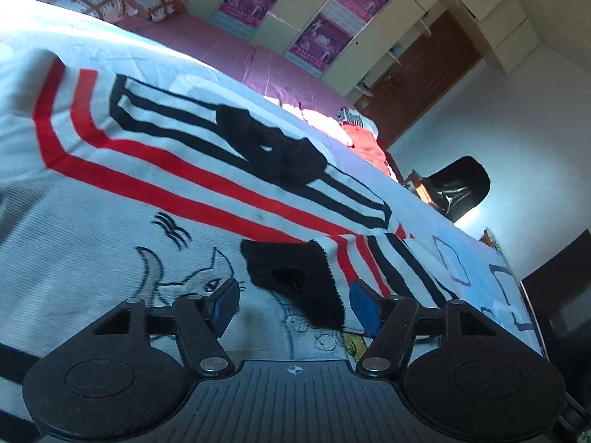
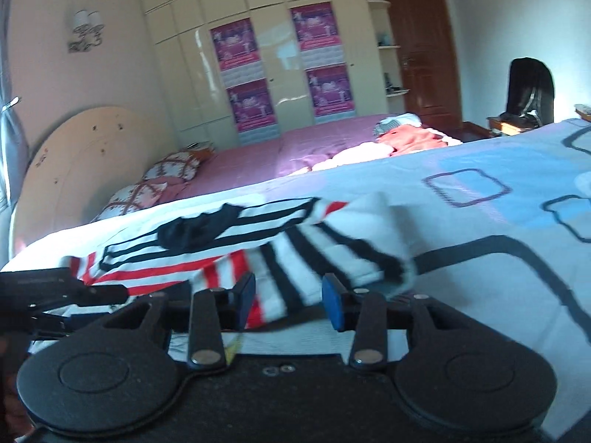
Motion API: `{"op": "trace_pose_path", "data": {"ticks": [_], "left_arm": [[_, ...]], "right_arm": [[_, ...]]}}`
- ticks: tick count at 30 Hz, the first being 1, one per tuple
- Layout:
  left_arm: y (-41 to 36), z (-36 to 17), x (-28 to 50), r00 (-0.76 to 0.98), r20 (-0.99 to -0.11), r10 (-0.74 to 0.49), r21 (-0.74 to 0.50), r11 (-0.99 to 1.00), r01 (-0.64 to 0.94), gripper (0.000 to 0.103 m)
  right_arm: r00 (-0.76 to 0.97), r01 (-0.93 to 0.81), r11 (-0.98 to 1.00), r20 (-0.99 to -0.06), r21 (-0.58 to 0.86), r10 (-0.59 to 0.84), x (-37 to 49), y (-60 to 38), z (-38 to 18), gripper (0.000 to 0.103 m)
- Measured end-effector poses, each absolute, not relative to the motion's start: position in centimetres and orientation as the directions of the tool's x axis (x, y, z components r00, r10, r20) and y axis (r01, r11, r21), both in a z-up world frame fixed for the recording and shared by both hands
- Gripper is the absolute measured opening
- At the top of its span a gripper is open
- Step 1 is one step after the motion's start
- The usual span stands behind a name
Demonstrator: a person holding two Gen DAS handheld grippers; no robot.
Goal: Fold small clothes
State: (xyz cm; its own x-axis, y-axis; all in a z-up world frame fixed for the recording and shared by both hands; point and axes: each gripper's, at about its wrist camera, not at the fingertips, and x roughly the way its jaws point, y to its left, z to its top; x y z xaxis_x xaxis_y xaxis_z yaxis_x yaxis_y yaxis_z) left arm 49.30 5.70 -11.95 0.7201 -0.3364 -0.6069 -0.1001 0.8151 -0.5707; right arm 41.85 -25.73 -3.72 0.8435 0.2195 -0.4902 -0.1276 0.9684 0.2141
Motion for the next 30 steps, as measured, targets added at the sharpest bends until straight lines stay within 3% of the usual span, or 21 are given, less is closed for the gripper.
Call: {"op": "trace_pose_path", "data": {"ticks": [3,5,11,15,20,26,28,29,30], "left_arm": [[4.3,-13.8,51.7,0.696,-0.625,-0.353,-0.580,0.807,-0.111,0.061],[3.3,-14.1,53.0,0.679,-0.648,-0.344,-0.542,0.835,-0.095,0.004],[2.4,-8.2,52.6,0.809,-0.517,-0.279,-0.435,0.900,0.032,0.004],[5.5,-4.9,50.9,0.867,-0.457,-0.199,-0.354,0.935,0.028,0.004],[10.1,-8.9,49.9,0.782,-0.604,-0.156,-0.326,0.943,-0.063,0.004],[10.3,-11.0,48.7,0.781,-0.611,-0.125,-0.331,0.937,-0.108,0.004],[10.5,-11.1,48.4,0.791,-0.600,-0.117,-0.331,0.937,-0.113,0.004],[10.5,-11.5,48.1,0.790,-0.603,-0.110,-0.328,0.937,-0.120,0.004],[10.5,-11.7,48.1,0.785,-0.611,-0.100,-0.320,0.939,-0.129,0.004]], "right_arm": [[0.847,-0.086,0.973,-0.498,0.215,0.185,41.4,-27.8,-3.9,0.041],[0.849,-0.059,0.974,-0.503,0.217,0.164,41.1,-28.7,-4.1,0.041],[0.850,-0.025,0.973,-0.508,0.228,0.141,41.0,-30.2,-4.5,0.041],[0.851,-0.043,0.971,-0.501,0.236,0.159,41.6,-29.9,-4.4,0.041],[0.827,-0.063,0.969,-0.530,0.240,0.185,43.1,-28.9,-5.7,0.040],[0.814,-0.064,0.964,-0.545,0.260,0.201,46.0,-28.1,-6.3,0.040],[0.815,-0.082,0.964,-0.540,0.252,0.210,46.9,-27.9,-6.5,0.021],[0.801,-0.098,0.966,-0.557,0.240,0.220,47.7,-27.8,-7.0,0.003],[0.765,-0.104,0.973,-0.609,0.208,0.212,48.7,-27.2,-8.0,0.001]]}}
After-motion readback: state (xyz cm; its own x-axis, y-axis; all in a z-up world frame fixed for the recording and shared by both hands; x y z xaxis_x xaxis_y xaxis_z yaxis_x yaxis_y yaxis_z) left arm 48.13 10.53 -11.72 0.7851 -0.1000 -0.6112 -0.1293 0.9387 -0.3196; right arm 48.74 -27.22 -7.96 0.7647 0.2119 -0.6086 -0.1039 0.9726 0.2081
